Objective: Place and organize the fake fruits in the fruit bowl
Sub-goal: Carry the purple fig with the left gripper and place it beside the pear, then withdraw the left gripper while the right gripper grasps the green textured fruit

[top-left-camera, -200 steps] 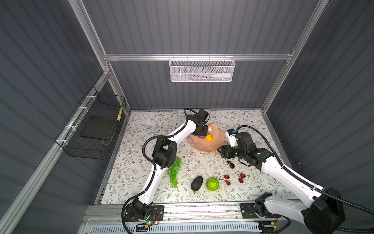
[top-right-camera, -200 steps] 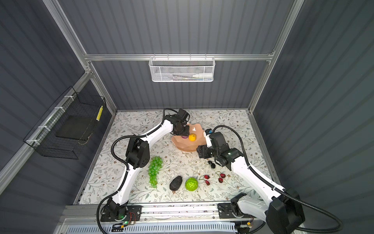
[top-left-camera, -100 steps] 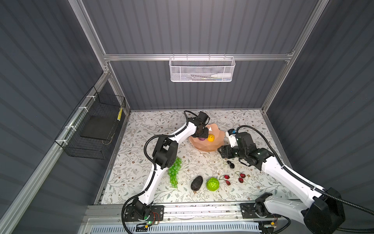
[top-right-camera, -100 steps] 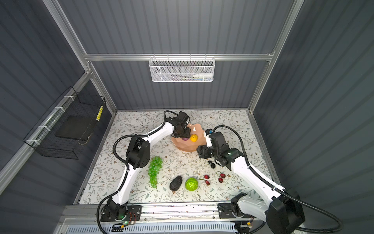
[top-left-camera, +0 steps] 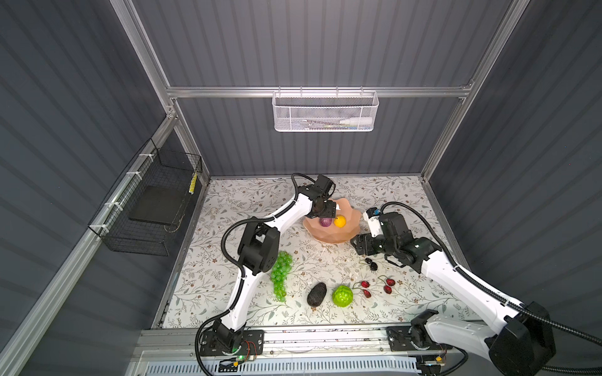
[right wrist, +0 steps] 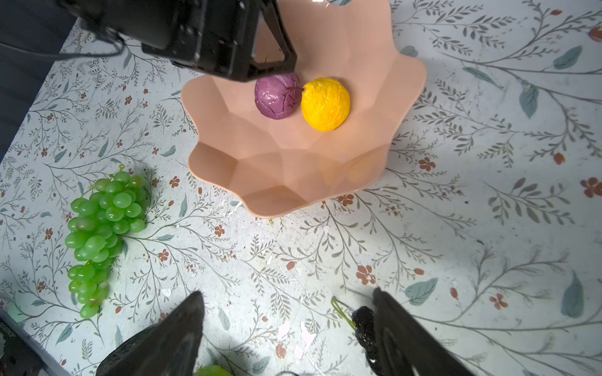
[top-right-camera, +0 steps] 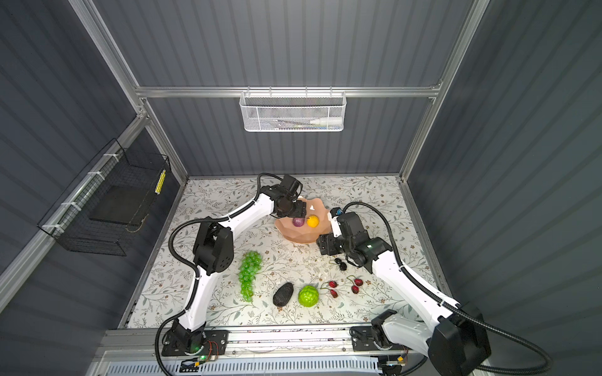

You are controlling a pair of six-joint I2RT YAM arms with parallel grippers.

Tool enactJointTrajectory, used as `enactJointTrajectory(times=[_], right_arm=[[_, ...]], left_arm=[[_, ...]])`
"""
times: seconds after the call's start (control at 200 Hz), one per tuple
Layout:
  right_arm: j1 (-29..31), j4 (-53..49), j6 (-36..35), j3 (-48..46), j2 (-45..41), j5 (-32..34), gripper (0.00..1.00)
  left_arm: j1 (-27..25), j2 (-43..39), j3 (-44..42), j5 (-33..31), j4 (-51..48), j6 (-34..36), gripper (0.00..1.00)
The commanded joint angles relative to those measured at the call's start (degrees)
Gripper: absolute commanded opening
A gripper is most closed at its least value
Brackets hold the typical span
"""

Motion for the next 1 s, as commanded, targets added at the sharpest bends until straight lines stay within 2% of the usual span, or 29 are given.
enactJointTrajectory(times=[0.0,0.125,0.3,0.43,0.535,0.76,0.996], right_arm=[[0.6,-3.1,0.3,2.0,-0.7,-1.3,0.81],[2.9,-5.7,0.3,2.3,-2.8,-0.7,0.81],[9.3,-10.3,2.4,1.4,-2.8,3.1,0.81],[15.4,-13.7,6.6,-0.2,-2.1,3.1,0.83],[20.5,-14.6,11.0,-2.0,-1.5,2.6,0.84],[27.3,-12.3,15.8,-2.8,6.2,0.5,0.87],[27.6,-10.1,15.0,-2.5,13.0,-1.8,0.87]], left_arm=[[0.2,-5.9,-3.0,-0.2,1.2,-1.3,0.78],[0.1,-11.6,-9.1,0.2,1.9,-1.5,0.78],[0.1,-24.3,-26.2,-2.0,7.2,-2.7,0.78],[-0.3,-32.3,-37.5,-4.0,8.3,-4.6,0.78],[-0.9,-36.2,-42.7,-4.8,8.3,-6.5,0.78],[-1.2,-38.0,-46.6,-3.5,10.1,-8.2,0.78],[-1.1,-36.9,-45.9,-2.4,9.8,-7.0,0.78]])
